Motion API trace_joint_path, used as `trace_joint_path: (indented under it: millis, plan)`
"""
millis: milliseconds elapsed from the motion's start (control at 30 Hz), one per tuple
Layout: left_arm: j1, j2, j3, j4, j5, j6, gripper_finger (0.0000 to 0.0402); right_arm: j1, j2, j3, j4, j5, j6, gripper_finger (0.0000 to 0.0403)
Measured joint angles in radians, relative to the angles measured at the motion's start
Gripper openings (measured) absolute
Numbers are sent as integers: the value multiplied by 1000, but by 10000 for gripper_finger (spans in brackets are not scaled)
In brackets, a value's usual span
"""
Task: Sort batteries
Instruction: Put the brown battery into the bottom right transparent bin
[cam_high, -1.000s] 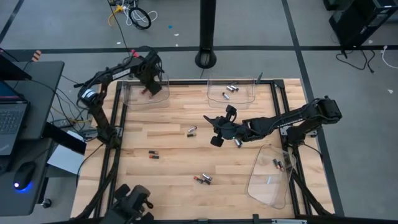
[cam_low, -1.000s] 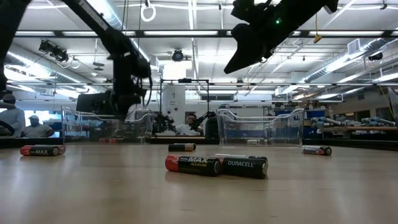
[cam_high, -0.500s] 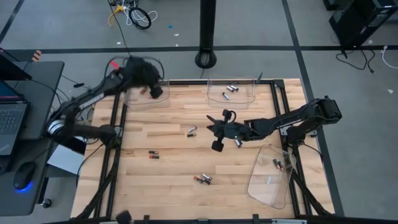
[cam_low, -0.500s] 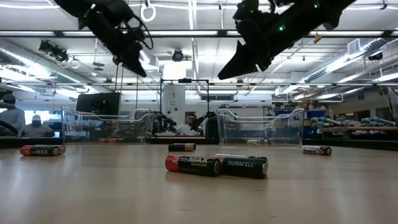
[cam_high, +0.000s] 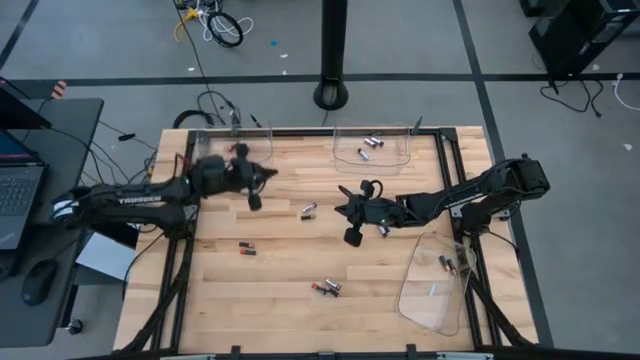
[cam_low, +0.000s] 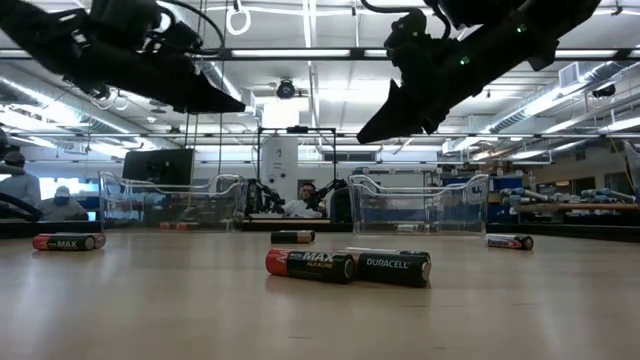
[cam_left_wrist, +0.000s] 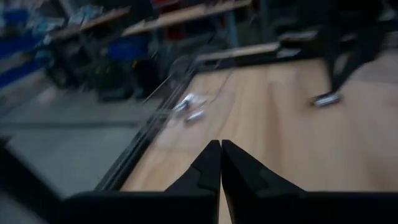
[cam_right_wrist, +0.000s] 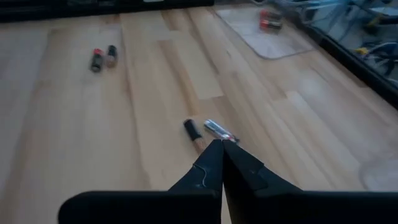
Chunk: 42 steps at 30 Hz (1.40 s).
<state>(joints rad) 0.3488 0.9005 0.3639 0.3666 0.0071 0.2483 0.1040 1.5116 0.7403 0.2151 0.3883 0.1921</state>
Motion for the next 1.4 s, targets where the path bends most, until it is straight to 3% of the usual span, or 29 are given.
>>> trace_joint_path:
  millis: [333, 533, 700, 867, 1167, 1400]
  plan:
    - [-162, 3, -159, 321, -2, 2, 19, -15, 8, 0, -5, -29, 1, 22]
    - [-224, 15, -174, 344, -7, 1, 19, -20, 44, 1, 21, -51, 61, 16]
    - [-295, 41, -174, 348, -38, 5, 19, 43, 90, 0, 87, -47, 107, 20]
    - [-346, 81, -174, 358, -63, 5, 19, 136, 141, 42, 87, 66, 184, 24]
    - [-452, 162, -174, 439, -63, 5, 19, 311, 229, 308, -227, 195, 326, 20]
    - [-520, 175, -174, 445, -66, 5, 19, 418, 344, 590, -587, 191, 493, 20]
